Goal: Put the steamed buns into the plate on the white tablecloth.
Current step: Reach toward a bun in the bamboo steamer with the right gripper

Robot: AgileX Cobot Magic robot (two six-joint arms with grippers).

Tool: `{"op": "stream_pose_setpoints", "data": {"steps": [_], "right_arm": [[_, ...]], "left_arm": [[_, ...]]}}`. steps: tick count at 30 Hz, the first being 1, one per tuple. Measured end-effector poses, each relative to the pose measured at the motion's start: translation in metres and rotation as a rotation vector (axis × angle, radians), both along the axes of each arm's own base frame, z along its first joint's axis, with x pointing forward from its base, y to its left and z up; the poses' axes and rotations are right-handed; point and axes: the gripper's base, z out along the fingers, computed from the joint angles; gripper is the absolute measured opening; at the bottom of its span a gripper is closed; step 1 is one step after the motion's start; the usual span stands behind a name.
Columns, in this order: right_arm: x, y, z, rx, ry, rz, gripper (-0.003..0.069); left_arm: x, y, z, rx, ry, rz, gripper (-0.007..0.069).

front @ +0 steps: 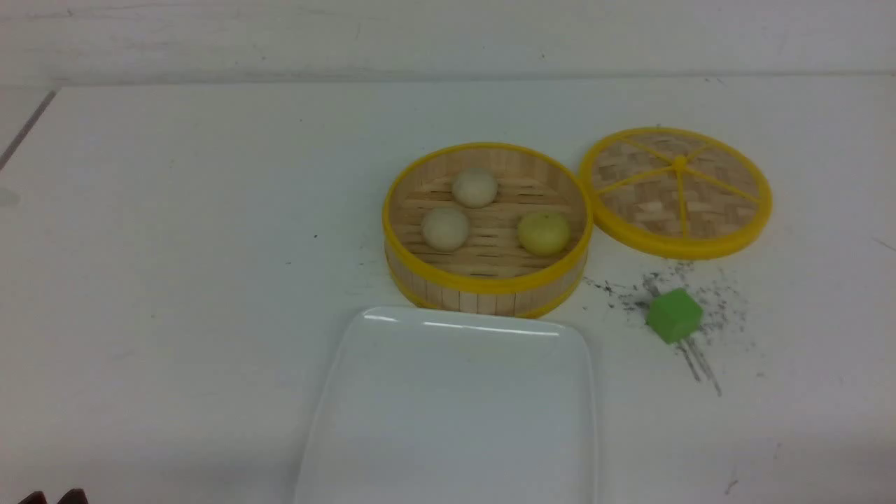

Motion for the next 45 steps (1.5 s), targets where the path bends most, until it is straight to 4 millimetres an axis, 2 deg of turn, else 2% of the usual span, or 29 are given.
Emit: {"op": "stream_pose_setpoints", "data": {"steps": [40, 42, 43, 44, 45], "right_arm": [[0.0000, 0.0001, 0.0000, 0.004, 0.000, 0.000, 0.0240], [0.0000, 0.0012, 0.0002, 0.065, 0.002, -0.008, 0.0240], [-0.0002, 0.0047, 0.0006, 0.230, 0.013, -0.022, 0.0240], [-0.0002, 0.0053, 0.0007, 0.257, 0.015, -0.025, 0.0240], [-0.0005, 0.0098, 0.0010, 0.475, 0.037, -0.045, 0.0240]], "left_arm": [[0.0000, 0.0001, 0.0000, 0.003, 0.000, 0.001, 0.0241], [0.0000, -0.0001, 0.0000, -0.013, 0.001, 0.003, 0.0241], [-0.0001, -0.0018, 0.0000, -0.112, 0.008, 0.014, 0.0241], [-0.0002, -0.0025, 0.0001, -0.152, 0.010, 0.017, 0.0241], [-0.0005, -0.0062, 0.0004, -0.341, 0.030, 0.033, 0.0241]]}}
